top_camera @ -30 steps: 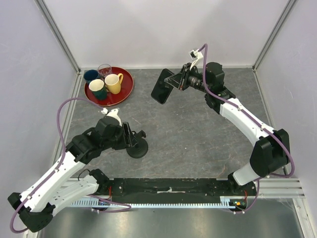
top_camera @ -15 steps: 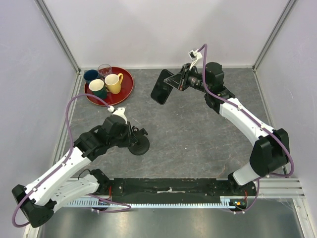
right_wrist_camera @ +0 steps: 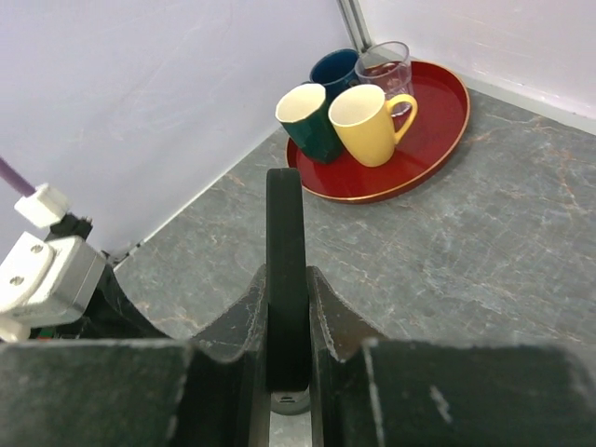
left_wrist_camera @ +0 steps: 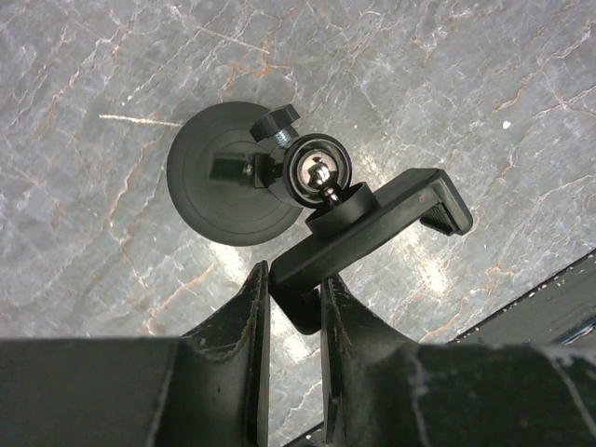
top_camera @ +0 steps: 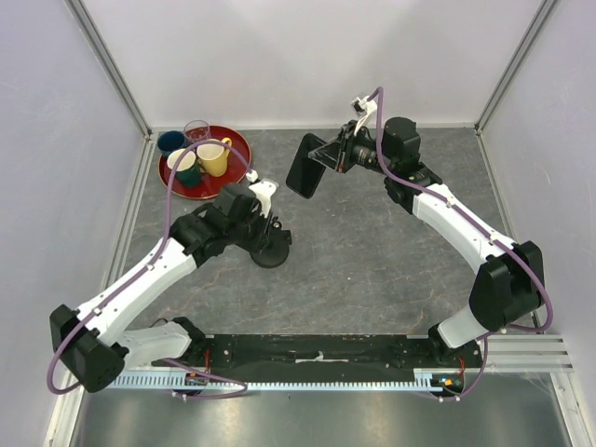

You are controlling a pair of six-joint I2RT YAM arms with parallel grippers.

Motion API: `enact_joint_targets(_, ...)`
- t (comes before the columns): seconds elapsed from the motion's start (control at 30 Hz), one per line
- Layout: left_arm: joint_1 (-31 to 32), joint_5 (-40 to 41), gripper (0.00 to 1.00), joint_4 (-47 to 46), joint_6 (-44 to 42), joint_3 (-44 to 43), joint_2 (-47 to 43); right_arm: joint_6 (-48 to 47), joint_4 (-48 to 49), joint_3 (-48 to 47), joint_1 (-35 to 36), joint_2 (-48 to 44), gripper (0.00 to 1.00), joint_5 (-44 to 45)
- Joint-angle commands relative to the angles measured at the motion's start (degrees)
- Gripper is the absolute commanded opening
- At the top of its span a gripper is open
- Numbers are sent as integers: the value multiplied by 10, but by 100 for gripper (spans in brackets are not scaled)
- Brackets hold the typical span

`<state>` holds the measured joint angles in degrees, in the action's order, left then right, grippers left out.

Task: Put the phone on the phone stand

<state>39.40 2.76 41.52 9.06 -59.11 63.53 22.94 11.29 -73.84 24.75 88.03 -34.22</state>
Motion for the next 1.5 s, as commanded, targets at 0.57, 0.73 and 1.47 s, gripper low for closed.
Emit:
enact_joint_targets(0.57, -123, -29, 2, -49, -90, -40, 86, -53, 12, -18, -3, -8, 0, -14)
enact_joint_targets(0.73, -123, 24, 2, -61, -115, -26, 60, -47, 16, -23, -2, 3, 0, -22)
enact_joint_targets(1.47, -122, -21, 57, -86, 51, 10, -49, -14, 49, -26, -2, 26, 0, -46)
